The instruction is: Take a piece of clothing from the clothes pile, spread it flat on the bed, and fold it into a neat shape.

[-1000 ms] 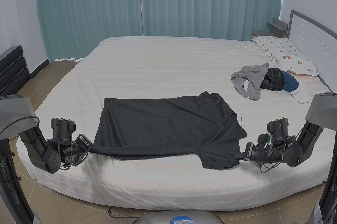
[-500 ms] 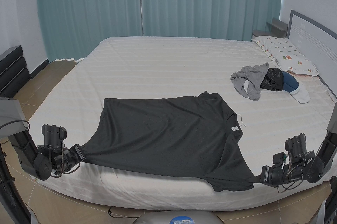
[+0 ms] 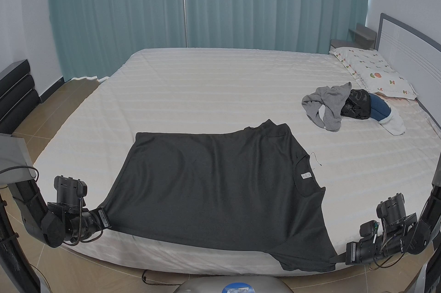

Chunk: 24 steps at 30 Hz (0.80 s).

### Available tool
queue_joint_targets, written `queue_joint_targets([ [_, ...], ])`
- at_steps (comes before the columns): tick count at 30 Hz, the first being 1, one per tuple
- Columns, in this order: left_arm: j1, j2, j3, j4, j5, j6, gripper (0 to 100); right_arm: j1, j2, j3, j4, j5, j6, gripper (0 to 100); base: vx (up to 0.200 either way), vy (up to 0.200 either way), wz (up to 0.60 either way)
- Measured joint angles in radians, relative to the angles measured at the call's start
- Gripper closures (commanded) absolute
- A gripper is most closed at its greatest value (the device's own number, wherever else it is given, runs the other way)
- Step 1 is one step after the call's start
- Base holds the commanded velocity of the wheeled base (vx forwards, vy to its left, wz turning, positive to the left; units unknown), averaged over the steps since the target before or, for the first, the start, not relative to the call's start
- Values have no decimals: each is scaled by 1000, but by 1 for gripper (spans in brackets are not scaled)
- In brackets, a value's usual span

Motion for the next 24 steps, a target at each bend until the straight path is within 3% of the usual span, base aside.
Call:
queue_joint_targets([
  [2, -6, 5, 7, 0, 0, 4, 100, 3, 1, 0, 0, 0, 0, 100, 0, 0, 0],
  [3, -10, 10, 10, 0, 1, 4, 0, 4, 2, -3, 2, 0, -1, 100, 0, 0, 0],
  [5, -18, 16, 14, 0, 1, 5, 0, 7, 6, -7, 0, 0, -2, 100, 0, 0, 0],
  [6, -23, 21, 17, 0, 1, 5, 0, 7, 11, -9, 0, -1, -2, 0, 0, 0, 0],
  [14, -56, 38, 24, 0, 0, -8, 0, 3, 30, -47, -8, -2, 3, 0, 0, 0, 0],
  [24, -47, 29, -12, -8, -13, -79, 0, -37, 38, -228, 2, -7, 9, 0, 0, 0, 0],
])
